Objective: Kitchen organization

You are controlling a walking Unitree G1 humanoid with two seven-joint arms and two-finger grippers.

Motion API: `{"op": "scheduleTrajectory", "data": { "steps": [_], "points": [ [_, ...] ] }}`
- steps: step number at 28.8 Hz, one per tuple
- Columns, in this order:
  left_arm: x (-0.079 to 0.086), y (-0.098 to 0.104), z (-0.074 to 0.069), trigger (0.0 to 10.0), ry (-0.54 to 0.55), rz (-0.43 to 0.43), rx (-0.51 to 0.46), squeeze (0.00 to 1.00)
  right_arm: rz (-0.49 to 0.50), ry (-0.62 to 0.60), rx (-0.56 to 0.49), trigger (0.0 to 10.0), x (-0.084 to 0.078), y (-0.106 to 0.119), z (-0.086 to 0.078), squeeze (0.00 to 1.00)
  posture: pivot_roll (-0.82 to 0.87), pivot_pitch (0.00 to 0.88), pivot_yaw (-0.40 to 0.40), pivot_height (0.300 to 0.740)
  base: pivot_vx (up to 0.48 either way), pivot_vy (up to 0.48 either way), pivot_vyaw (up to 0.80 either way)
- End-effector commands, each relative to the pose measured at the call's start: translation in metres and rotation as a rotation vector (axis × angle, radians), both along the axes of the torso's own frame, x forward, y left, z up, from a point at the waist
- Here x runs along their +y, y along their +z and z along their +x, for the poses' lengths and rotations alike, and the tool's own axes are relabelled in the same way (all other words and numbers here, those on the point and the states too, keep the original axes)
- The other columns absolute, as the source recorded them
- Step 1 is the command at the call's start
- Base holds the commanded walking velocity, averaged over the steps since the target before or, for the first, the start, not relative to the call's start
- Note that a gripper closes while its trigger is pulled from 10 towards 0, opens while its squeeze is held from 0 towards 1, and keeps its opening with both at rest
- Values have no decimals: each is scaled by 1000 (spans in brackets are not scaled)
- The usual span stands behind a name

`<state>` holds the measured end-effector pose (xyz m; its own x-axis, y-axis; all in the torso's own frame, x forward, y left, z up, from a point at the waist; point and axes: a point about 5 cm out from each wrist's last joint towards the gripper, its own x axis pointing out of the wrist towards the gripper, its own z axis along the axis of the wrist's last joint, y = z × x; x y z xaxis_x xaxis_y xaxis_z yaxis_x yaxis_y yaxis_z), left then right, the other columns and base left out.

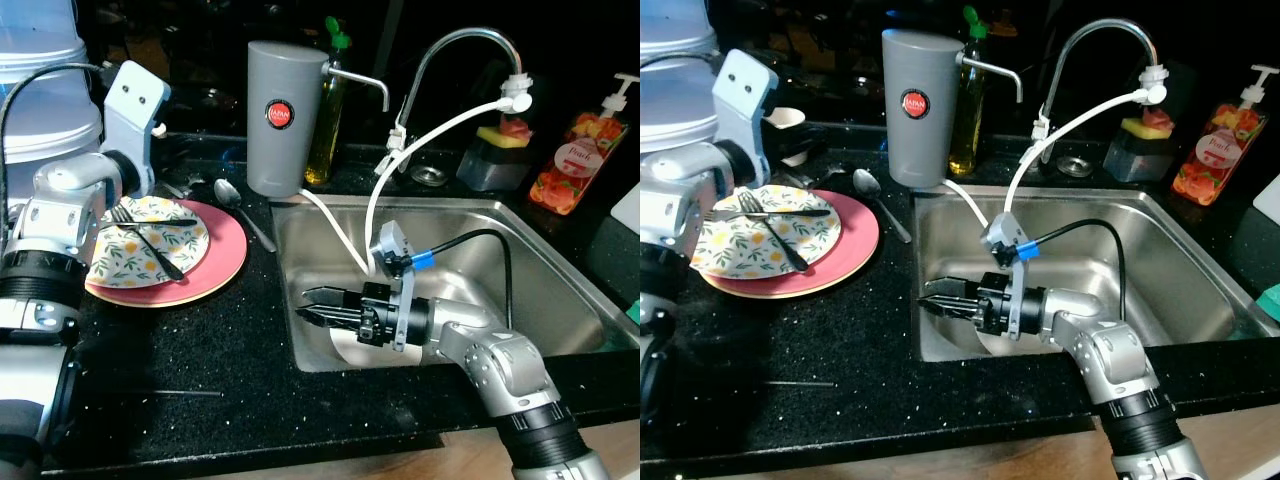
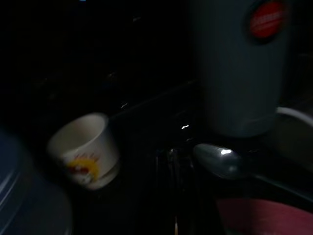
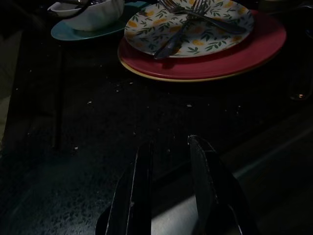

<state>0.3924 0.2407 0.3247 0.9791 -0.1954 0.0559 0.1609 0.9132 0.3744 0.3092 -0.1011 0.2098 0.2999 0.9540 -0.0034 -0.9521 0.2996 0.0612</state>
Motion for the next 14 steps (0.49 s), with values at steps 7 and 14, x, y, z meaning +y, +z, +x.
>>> {"op": "scheduleTrajectory", "data": {
  "steps": [7,14],
  "points": [
    [10,-26,5,10000,110,-114,163,1000,60,-24,-18,10000,10,7,-1,0,72,33,-86,740,0,0,0],
    [6,-34,-3,10000,164,-72,256,1000,59,1,-8,10000,9,8,-5,0,73,31,-77,740,0,0,0]
  ]
}}
